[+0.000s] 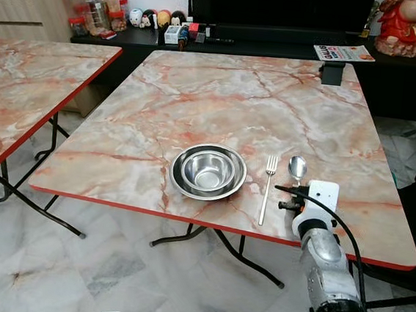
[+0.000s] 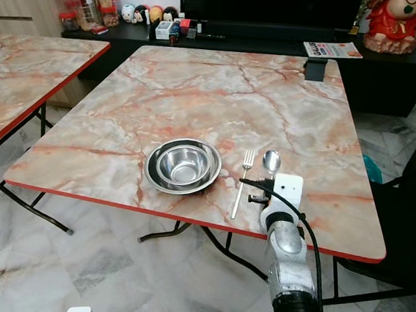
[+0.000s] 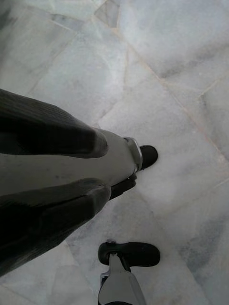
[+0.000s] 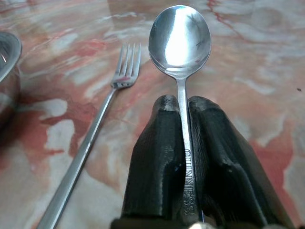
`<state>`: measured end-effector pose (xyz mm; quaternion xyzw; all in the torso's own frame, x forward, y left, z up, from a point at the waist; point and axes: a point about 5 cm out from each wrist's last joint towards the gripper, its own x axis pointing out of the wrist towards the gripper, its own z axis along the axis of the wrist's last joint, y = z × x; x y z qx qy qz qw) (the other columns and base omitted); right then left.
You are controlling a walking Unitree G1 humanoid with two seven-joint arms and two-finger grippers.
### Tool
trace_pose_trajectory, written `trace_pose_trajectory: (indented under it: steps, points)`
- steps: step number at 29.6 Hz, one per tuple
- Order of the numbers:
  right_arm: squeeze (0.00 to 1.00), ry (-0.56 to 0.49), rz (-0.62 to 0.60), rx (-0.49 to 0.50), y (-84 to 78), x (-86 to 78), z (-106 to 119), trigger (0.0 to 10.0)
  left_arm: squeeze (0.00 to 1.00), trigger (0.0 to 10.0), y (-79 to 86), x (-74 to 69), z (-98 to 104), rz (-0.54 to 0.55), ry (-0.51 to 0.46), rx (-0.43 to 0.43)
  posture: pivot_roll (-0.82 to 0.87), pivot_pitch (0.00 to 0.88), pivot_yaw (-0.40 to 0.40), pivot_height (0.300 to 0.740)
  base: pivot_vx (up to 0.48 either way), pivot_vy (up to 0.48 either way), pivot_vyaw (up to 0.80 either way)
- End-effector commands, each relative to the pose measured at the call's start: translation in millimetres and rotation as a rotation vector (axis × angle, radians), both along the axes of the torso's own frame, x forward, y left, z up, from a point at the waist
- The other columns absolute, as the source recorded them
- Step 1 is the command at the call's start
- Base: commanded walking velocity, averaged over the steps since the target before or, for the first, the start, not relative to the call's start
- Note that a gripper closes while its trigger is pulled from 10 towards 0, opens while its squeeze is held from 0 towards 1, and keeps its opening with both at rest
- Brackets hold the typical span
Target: Setting the table
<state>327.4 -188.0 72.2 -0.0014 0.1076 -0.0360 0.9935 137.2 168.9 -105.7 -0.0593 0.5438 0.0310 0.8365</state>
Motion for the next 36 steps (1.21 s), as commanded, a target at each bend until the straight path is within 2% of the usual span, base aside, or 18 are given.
trace_pose_trajectory:
  steps: [1, 7, 12, 34, 35, 36]
  points:
    - [0.00, -0.011, -0.015, 0.011, -0.4, 5.8, 4, 10.0, 0.00, 10.0, 5.8, -6.2, -2, 0.005, 0.016, 0.020, -0.34, 0.000, 0.079, 0.740, 0.000, 0.000, 0.00]
    - [0.00, 0.017, -0.055, 0.009, -6.6, 10.5, 2, 10.0, 0.00, 10.0, 7.2, -9.6, -3, 0.008, 0.026, 0.024, -0.33, 0.000, 0.075, 0.740, 0.000, 0.000, 0.00]
    - [0.00, 0.055, -0.112, 0.054, -14.8, 12.3, -3, 10.0, 0.00, 10.0, 8.7, -12.3, -3, 0.008, 0.035, 0.029, -0.33, 0.000, 0.076, 0.740, 0.000, 0.000, 0.00]
    - [0.00, 0.112, -0.099, 0.060, -14.0, 9.0, -18, 10.0, 0.00, 10.0, 11.8, -17.3, -5, 0.007, 0.048, 0.040, -0.32, 0.000, 0.079, 0.740, 0.000, 0.000, 0.00]
    - [0.30, 0.114, -0.096, 0.060, -13.3, 9.2, -18, 10.0, 0.00, 10.0, 12.1, -17.4, -5, 0.007, 0.049, 0.041, -0.32, 0.000, 0.078, 0.740, 0.000, 0.000, 0.00]
    - [0.30, 0.116, -0.093, 0.060, -12.9, 9.3, -19, 10.0, 0.00, 10.0, 12.2, -17.5, -5, 0.007, 0.049, 0.042, -0.32, 0.000, 0.078, 0.740, 0.000, 0.000, 0.00]
